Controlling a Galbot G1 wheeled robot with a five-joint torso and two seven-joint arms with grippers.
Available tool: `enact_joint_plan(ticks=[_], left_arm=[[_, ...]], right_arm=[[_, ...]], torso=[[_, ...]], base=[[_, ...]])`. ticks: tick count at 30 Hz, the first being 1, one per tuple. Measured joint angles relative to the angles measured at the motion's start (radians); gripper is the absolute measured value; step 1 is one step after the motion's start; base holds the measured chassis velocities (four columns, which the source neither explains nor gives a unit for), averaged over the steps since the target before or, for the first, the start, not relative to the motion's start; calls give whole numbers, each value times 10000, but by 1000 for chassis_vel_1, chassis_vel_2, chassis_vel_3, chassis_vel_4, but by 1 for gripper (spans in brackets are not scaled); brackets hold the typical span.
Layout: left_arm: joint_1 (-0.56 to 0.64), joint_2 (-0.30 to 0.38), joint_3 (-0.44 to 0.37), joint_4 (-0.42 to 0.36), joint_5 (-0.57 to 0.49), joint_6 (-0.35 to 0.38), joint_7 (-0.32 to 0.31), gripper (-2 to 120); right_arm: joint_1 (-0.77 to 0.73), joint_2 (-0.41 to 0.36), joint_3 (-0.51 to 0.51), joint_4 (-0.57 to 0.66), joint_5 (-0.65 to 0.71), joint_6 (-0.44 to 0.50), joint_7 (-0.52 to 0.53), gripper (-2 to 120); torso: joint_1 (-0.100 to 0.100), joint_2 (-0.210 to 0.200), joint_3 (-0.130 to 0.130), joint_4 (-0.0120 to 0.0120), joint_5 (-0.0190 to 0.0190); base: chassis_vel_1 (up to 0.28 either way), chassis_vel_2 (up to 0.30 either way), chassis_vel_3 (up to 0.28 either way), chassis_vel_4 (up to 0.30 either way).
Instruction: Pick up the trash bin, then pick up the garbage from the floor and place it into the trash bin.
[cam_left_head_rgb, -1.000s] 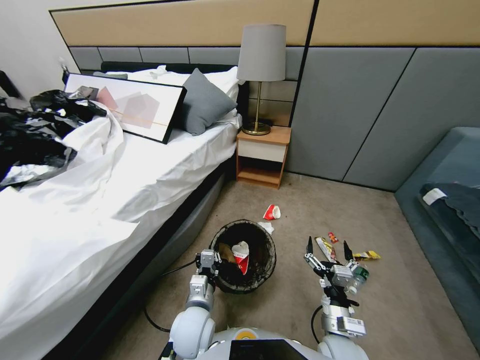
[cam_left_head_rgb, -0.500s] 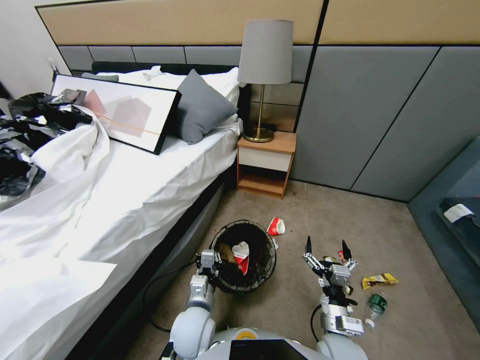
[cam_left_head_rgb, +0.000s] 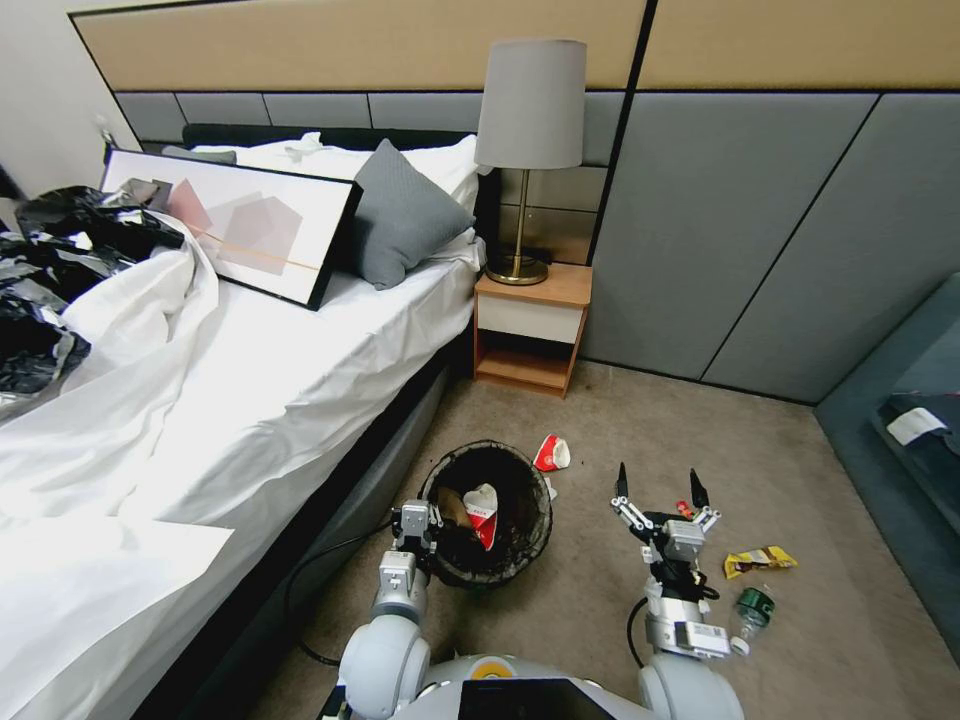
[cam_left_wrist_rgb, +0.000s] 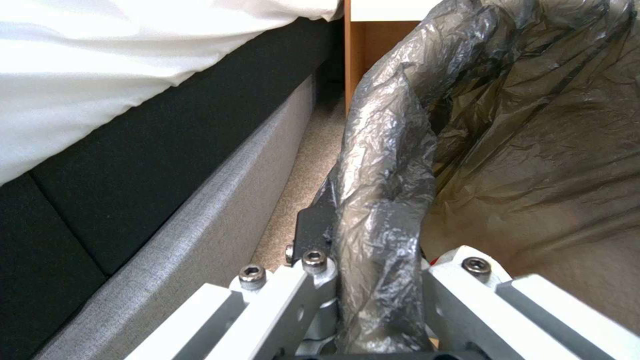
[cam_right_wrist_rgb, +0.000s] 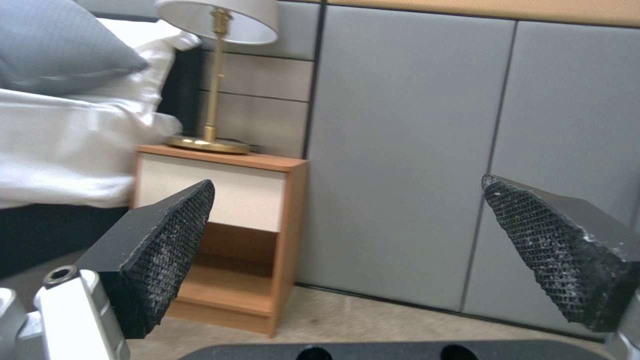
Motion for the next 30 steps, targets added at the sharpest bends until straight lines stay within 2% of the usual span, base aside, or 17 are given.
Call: enact_joint_plan(ticks=[2,3,6,13,15,20,22,23,25,30], left_arm=[[23,6,19,-34,26,0,0,1],[23,6,19,-34,26,0,0,1],[58,28,17,-87,37,0,-1,1],[53,57,12,-109,38,0,-1,1],[35,62,12,-107,34,0,-1,1],[23,67,35,-72,29,0,-1,1],[22,66,36,-64,29,-1,-2,1],[18,58,40,-46,28,0,-5,1],[13,49,52,-33,29,0,-5,1],[-2,32,72,-8,29,0,-6,1]], right_arm=[[555,-291,400,-132,302,-691,-192,100],[555,-291,400,-132,302,-691,-192,100],[1197,-689,873,-379,969,-1992,-558,100],[1700,-1134,1557,-1093,1121,-3080,-1044,100],[1903,-1354,1857,-1682,1174,-3502,-1380,100],[2354,-1760,2248,-3125,1504,-3733,-2158,100],[2383,-1803,2293,-3285,1571,-3751,-2336,100],[2449,-1913,2402,-3752,1686,-3791,-2867,100],[2524,-1988,2471,-4266,1700,-3716,-3233,100],[2675,-2068,2609,-5070,1658,-3713,-3640,100]], torso=[[0,0,0,1,0],[0,0,0,1,0],[0,0,0,0,0],[0,0,0,0,0],[0,0,0,-1,0],[0,0,1,1,1],[0,-1,0,2,1],[0,0,0,1,-1],[0,0,0,0,0],[0,0,0,-1,-1]], base=[[0,0,0,0],[0,0,0,0],[0,0,0,0],[0,0,0,0],[0,0,0,0],[0,0,0,0],[0,0,0,0],[0,0,0,0],[0,0,0,0],[0,0,0,0]])
